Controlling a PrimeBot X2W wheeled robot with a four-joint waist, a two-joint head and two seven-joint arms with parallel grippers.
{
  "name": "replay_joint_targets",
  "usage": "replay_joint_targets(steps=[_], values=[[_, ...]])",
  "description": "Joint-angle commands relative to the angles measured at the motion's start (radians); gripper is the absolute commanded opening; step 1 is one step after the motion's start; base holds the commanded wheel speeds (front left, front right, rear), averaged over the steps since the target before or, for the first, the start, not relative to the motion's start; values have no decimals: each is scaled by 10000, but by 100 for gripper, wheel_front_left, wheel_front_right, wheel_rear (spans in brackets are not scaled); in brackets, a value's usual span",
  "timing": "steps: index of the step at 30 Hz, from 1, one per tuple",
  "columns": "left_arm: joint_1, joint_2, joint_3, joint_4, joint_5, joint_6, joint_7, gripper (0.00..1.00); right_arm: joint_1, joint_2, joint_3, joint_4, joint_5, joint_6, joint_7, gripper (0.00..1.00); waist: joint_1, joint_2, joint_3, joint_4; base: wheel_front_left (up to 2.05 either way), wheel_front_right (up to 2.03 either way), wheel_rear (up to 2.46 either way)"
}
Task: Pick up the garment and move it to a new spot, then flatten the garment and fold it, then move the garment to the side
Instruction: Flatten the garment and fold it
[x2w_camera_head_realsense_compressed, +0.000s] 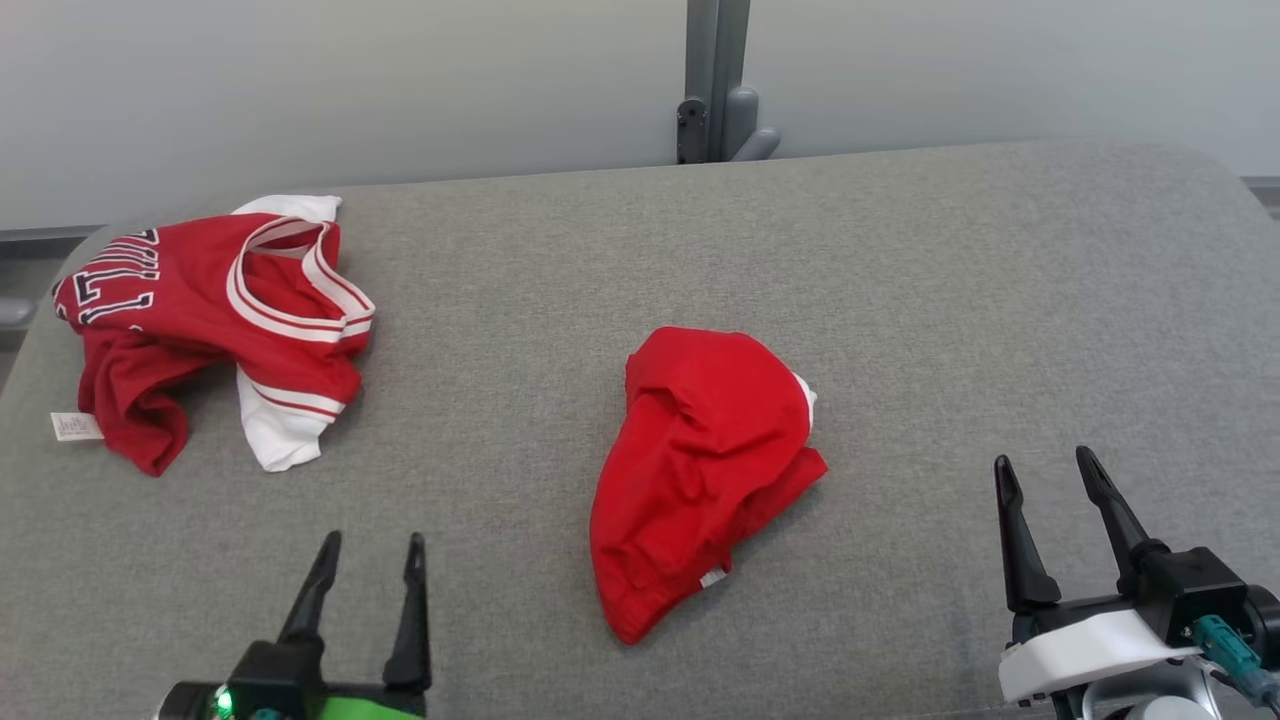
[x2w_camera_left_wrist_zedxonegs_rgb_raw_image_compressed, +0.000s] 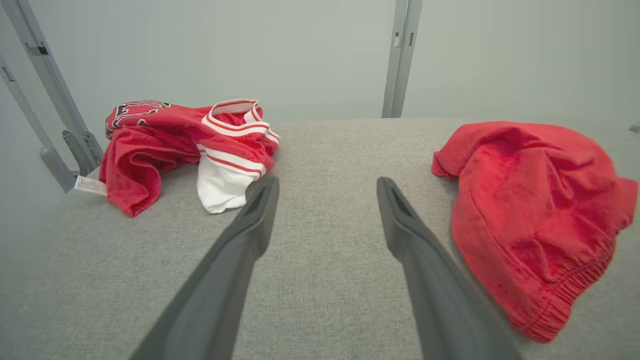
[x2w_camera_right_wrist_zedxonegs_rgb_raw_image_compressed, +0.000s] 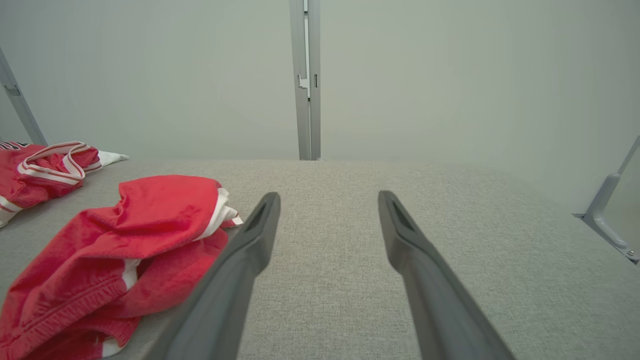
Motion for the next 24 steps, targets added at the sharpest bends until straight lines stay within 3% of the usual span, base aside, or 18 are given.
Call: replay_joint_targets(steps=[1, 15, 19, 24], values=[[-244, -17, -105, -76, 86, -43, 3, 100, -93, -50, 0, -48, 49, -3, -33, 100, 0, 92, 91, -181, 0, 0, 0], [-1483, -6, -4681, 199, -461, -189, 724, 100, -440, -14, 159, -176, 186, -3, -33, 100, 0, 92, 626, -1909, 0, 0, 0], [-1758, 280, -5019, 1058, -441, -178, 1040, 100, -498, 13, 204, -173, 220, -3, -33, 100, 0, 92, 750, -2290, 0, 0, 0], [-2356, 389, -4767, 2209, -192, 203, 846, 100, -565, 40, 201, -169, 241, -3, -33, 100, 0, 92, 905, -2623, 0, 0, 0]])
